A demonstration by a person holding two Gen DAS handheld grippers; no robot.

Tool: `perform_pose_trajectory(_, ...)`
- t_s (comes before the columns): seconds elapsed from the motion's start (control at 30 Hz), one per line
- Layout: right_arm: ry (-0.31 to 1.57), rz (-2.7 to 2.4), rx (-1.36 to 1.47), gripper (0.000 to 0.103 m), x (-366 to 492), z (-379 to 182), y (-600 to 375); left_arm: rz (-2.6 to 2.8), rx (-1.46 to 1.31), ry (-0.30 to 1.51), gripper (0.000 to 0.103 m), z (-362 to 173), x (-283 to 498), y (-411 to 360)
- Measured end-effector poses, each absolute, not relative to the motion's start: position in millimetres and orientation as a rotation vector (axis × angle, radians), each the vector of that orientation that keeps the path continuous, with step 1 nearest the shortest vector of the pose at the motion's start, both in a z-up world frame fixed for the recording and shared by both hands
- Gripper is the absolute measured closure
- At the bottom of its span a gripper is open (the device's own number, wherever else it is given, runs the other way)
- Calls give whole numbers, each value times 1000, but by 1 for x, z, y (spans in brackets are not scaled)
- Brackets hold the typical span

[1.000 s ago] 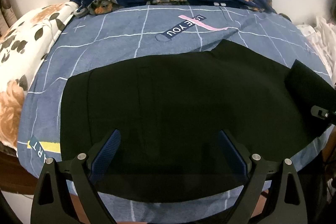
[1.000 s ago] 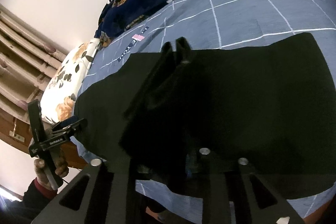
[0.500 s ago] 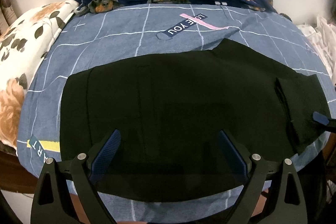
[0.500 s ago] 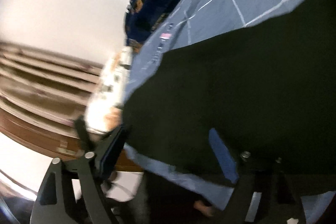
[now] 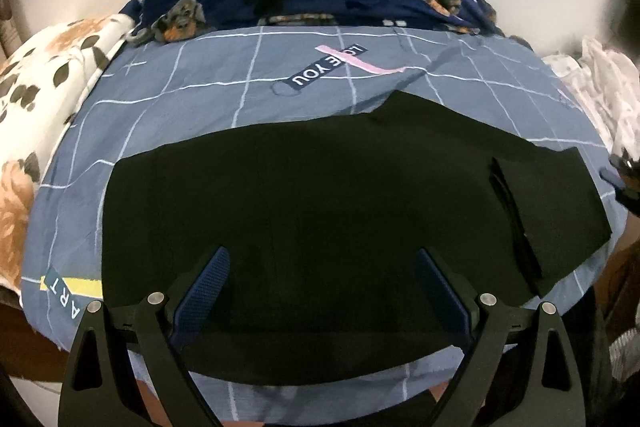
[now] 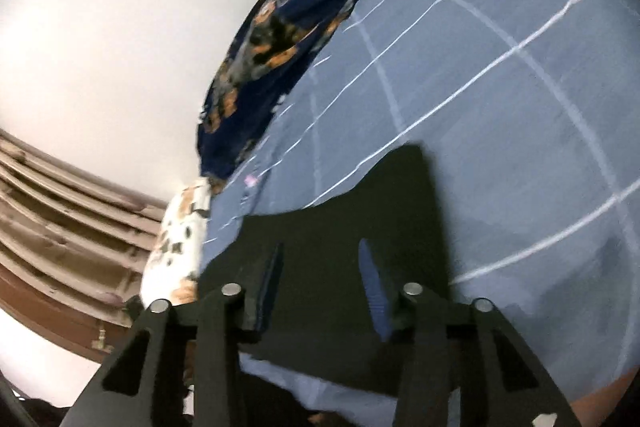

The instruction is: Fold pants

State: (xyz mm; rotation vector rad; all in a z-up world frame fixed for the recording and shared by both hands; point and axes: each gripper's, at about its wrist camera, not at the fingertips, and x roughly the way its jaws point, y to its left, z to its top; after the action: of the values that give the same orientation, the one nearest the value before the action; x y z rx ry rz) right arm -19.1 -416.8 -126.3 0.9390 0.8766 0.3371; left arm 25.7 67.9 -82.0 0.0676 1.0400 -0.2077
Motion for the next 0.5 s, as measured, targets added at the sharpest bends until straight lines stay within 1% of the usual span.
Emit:
perform_pose_trajectory(0.2,893,349,898,67,22,-138,-422,-205,126,1047,10,-86,25,55)
perform_pose_trajectory(0.3,933,326,918,69,36,-158,-431,-197,138,1054,10,-89,25,53)
perform_pose_trajectory(0.33,953,306,926,79,37,-166,-435,-195,138,1057,10,-90,25,54)
perform_pose_trajectory(0.37,967,293,948,85,37,-174,-438,-193,136,1060,10,-92,25,54)
perform_pose_trajectory(0.4,972,279,975,98,35,-181,-442,-193,133,1062,10,-93,25,55)
perform_pose_trajectory(0.43,976,261,988,103,34,-186,-445,-193,130,1065,10,-94,26,55)
perform_pose_trajectory(0.5,973,258,1021,103,30,-194,-449,-193,128,1076,10,-97,27,55)
